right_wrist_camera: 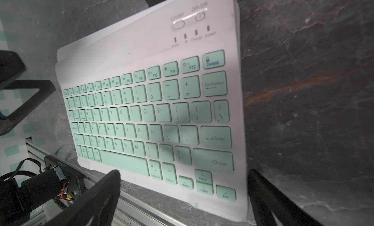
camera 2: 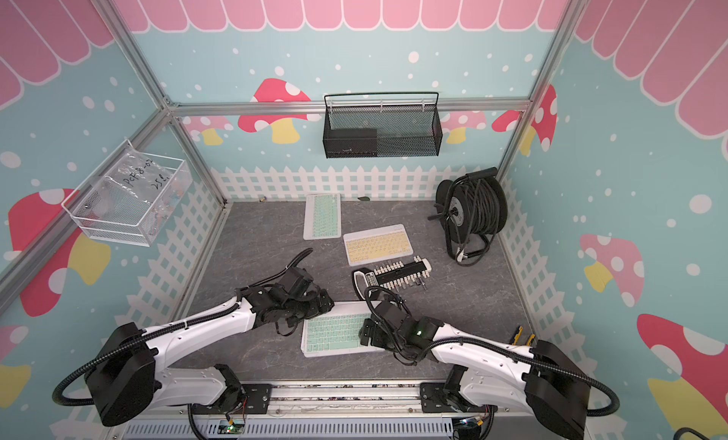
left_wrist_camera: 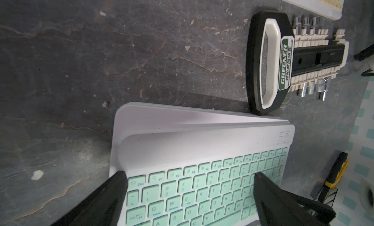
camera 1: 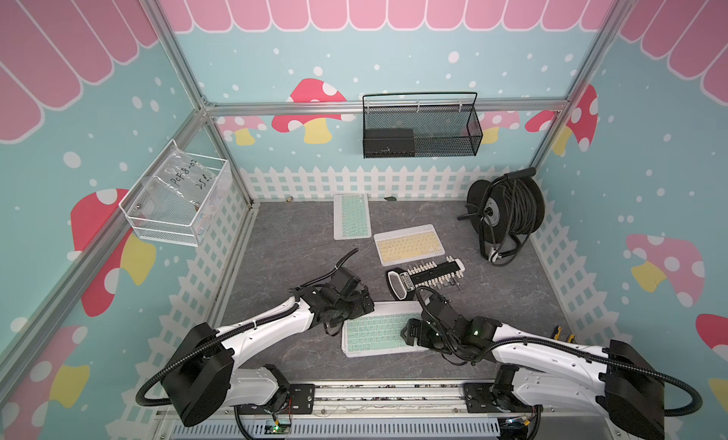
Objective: Stack the numeric keypads
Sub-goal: Place the numeric keypad at the numeric keypad.
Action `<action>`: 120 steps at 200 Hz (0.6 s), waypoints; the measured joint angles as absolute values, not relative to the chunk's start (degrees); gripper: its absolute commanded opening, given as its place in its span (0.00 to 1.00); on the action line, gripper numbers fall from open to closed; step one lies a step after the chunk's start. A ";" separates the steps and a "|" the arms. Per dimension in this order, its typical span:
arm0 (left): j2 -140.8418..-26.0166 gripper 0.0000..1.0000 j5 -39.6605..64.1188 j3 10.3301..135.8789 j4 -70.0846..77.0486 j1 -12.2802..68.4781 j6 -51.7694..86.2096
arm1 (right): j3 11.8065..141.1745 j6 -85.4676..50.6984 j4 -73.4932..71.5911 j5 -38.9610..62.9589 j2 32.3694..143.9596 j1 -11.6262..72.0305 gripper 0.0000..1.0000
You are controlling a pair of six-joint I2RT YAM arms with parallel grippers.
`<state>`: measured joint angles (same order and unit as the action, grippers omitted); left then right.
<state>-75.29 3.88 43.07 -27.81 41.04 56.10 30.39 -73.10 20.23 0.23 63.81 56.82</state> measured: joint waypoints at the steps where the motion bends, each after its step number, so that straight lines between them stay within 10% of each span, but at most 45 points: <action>1: -75.31 1.00 3.88 43.09 -27.81 41.04 56.07 | 30.44 -73.10 20.23 0.23 63.88 56.84 0.99; 120: -75.68 1.00 1.48 44.80 -32.95 39.46 52.40 | 32.45 -73.36 21.96 -1.54 65.10 57.87 0.99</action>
<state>-75.68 1.48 44.80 -32.95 39.46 52.40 32.45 -73.36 21.96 -1.54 65.10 57.87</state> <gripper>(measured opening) 0.997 0.993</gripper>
